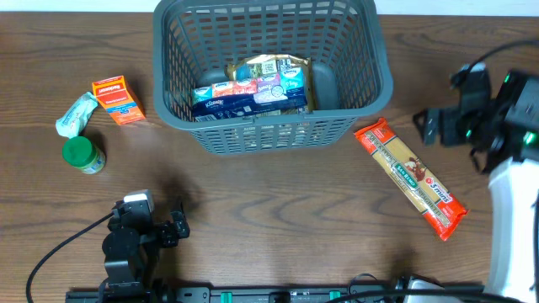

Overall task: Pack container
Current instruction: 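Lower the right gripper onto the orange spaghetti pack and rotate it upright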

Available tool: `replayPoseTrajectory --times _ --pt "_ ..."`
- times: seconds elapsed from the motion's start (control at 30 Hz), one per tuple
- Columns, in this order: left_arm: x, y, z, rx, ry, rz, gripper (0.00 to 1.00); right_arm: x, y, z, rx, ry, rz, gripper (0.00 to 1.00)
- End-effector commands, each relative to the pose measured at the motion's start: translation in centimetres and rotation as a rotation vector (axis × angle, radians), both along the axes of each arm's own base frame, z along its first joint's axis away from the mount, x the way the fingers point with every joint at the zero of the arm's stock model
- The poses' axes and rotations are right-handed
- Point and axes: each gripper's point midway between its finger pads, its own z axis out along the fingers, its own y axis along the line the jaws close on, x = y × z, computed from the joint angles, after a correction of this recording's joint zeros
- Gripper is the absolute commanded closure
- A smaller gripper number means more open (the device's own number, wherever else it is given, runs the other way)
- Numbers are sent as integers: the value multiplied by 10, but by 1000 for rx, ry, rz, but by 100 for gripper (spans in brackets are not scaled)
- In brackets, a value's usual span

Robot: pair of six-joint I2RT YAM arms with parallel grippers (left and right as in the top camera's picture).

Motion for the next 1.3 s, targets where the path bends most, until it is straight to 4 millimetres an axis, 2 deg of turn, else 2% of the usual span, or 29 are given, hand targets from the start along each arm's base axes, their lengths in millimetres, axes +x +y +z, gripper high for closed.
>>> replayPoseTrajectory --times 0.0,0.13,0.27,0.43,0.63,0.8,1.07,1.1,1.2,1.27 --pt "0 0 -2 8 0 -6 1 -13 15 -18 5 -27 33 1" --pt "0 0 -2 8 0 -6 1 -27 19 -41 20 -38 13 1" --pt "0 0 -2 8 0 -6 1 -30 19 -63 88 -59 -74 1" --pt "0 0 -2 8 -1 -6 1 -43 13 -111 111 -1 -183 1" --pt "0 0 -2 8 0 -6 2 -59 7 -156 102 93 -248 1" --pt "0 0 -2 8 0 -6 1 -60 -6 -176 60 141 -315 1" --pt "0 0 -2 8 0 -6 1 -56 -12 -205 48 196 -330 1" --pt "0 0 -2 8 0 -6 1 -57 -12 -207 45 203 -332 3" --pt "0 0 -2 8 0 -6 2 -59 -14 -212 38 219 -339 24" --pt "0 0 -2 8 0 -6 1 -59 -15 -213 32 221 -343 33"
